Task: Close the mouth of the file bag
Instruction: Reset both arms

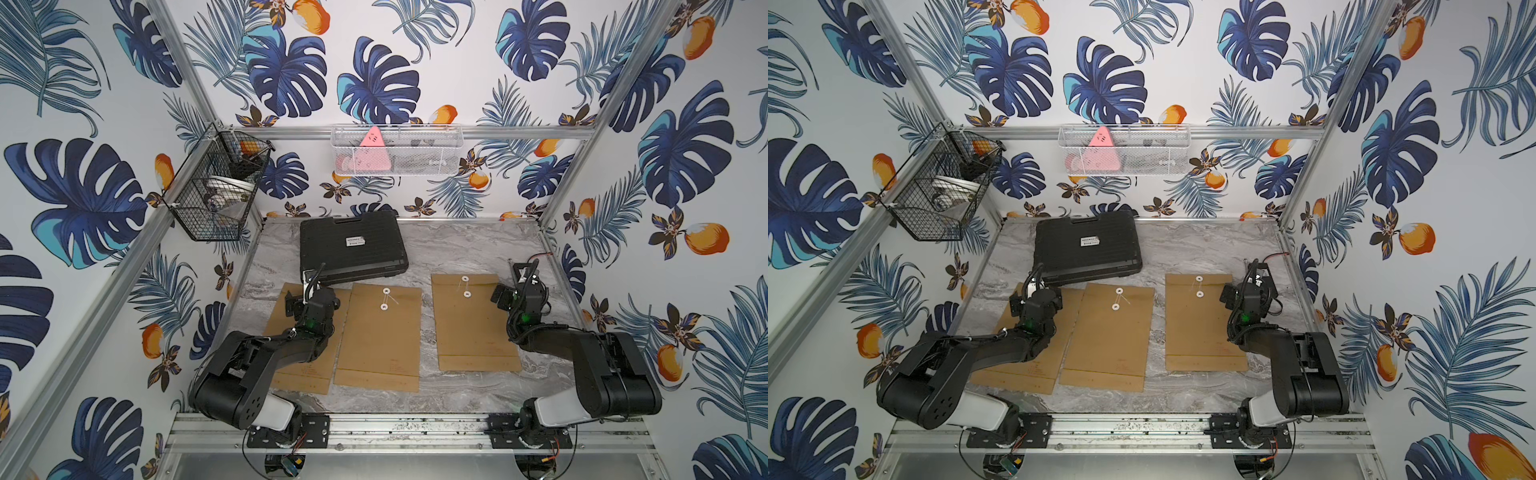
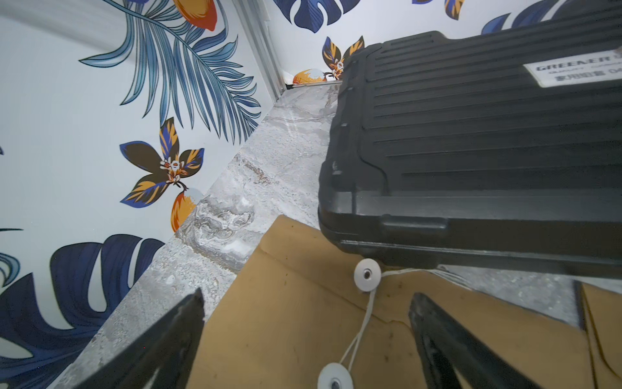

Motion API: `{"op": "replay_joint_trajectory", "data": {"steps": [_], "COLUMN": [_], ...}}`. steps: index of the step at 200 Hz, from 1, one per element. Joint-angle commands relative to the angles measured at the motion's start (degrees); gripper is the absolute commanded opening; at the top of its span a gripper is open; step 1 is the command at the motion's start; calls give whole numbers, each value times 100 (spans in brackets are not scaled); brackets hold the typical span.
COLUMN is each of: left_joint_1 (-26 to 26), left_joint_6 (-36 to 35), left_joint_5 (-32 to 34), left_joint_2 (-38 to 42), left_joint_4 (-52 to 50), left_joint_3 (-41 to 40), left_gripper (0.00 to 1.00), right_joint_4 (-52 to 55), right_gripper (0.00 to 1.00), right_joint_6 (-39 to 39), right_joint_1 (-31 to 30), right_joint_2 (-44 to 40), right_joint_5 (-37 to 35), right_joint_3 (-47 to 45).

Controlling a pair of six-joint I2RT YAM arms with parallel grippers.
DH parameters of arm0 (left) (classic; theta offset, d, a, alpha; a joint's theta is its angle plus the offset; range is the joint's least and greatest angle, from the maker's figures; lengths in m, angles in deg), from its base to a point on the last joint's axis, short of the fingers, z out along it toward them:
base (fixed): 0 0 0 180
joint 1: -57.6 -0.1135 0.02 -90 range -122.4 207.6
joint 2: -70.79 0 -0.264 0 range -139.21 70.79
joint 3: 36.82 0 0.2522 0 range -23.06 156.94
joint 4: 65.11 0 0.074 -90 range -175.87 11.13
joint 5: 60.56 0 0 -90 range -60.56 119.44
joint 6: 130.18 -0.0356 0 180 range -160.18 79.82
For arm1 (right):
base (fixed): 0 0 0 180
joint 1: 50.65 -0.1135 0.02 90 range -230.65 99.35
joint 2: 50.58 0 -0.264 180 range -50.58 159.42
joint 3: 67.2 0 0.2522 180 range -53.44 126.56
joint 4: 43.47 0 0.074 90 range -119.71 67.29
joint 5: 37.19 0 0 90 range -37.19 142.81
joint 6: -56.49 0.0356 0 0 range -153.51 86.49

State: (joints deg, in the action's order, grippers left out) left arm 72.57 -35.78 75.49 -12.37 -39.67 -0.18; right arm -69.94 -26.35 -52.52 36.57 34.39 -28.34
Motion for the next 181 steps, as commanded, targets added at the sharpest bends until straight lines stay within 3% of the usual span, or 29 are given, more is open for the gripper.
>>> {"op": "replay_joint_trajectory", "data": {"steps": [1,13,27,39,54,70,93,130,152,163,181], "left_joint_1": [-28,-33,-35,-30,-32,69,136,-106,-386,-412,-549], "left_joint_6": [80,2,173,258,300,262,194,-239,-409,-565,-672], "left_joint_5": [155,238,186,155,92,103,53,-855,-1826,-2105,-2419], "left_joint_2": [111,156,253,349,432,547,771,735,131,-132,-781], "left_joint_4": [250,709,495,340,179,-2,281,764,1887,1857,2619], "left_joint_3": [-97,-285,-300,-298,-306,-317,-578,-721,-759,-592,-621], "left_gripper": [98,98,98,97,97,97,98,99,99,99,99], "right_joint_4": [-1173,-1638,-1315,-1963,-1254,-1789,-1538,-1667,-1638,-1700,-1665], "right_gripper": [100,100,100,100,100,100,100,100,100,100,100], "right_joint_6": [-286,-379,-218,-306,-98,-39,51,-7,-4,-12,-4], "right_joint_1": [11,19,80,98,159,222,240,240,235,234,231], "right_joint_2": [401,642,652,914,716,854,758,801,795,811,802], "right_joint_5": [435,564,573,590,545,337,251,267,258,267,260], "right_joint_3": [-176,-275,-218,-304,-159,-286,-254,-275,-269,-285,-274]}}
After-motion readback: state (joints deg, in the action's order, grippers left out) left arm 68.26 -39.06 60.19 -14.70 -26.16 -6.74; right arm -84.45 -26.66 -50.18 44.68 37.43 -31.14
